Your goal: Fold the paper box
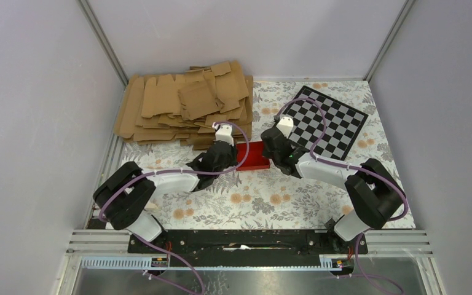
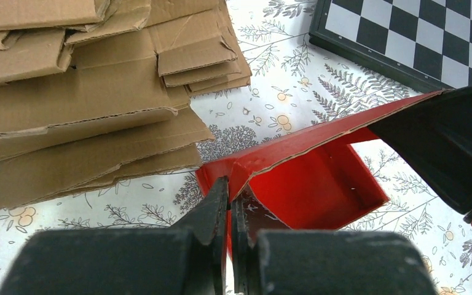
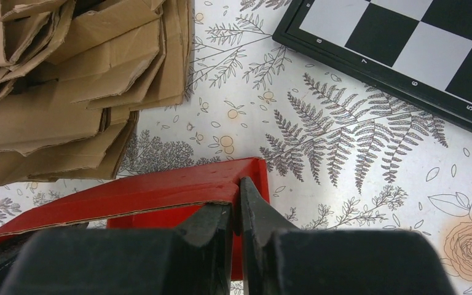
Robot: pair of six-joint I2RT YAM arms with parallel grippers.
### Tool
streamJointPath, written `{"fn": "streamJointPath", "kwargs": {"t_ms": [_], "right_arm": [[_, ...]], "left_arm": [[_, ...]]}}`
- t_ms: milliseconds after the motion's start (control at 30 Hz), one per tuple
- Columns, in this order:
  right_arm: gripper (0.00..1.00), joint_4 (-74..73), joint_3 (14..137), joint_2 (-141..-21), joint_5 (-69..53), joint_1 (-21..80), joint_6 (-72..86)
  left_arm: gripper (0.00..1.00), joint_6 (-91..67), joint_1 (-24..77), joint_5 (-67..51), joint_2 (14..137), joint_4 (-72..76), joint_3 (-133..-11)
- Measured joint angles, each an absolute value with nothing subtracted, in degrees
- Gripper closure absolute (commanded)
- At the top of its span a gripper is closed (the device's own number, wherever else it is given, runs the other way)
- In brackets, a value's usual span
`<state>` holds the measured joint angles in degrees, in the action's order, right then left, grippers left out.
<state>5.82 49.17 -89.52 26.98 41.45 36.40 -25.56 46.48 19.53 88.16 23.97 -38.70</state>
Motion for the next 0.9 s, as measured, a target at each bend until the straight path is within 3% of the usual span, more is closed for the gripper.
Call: {"fn": "streamJointPath", "kwargs": {"t_ms": [200,367,567,667,733,900], "right_arm": [[0.99,7.60,46.54,-89.52,26.94,41.45,36.36],[0.87,8.05,46.09,-89.17,26.79,41.45,35.73],[0.43,5.82,46.04,-86.56,23.24,41.30,32.80],[0.16,4.43,45.80,-83.66,20.47,41.30,31.57],[0.05,3.70,45.28,-80.95,18.85,41.30,30.98],[0.00,1.80,43.38,-73.89,15.59,41.30,28.53]], "left_arm": [[1.00,-27.16,46.72,18.46,89.82,24.03,-38.65],[1.00,-28.16,46.81,18.31,90.19,24.16,-38.63],[1.00,-28.32,46.92,17.93,90.19,22.98,-39.27],[1.00,-28.42,47.22,17.08,90.19,22.76,-39.40],[1.00,-28.42,47.35,16.73,90.19,22.74,-39.40],[1.00,-28.34,47.48,16.43,90.19,22.63,-39.48]]}}
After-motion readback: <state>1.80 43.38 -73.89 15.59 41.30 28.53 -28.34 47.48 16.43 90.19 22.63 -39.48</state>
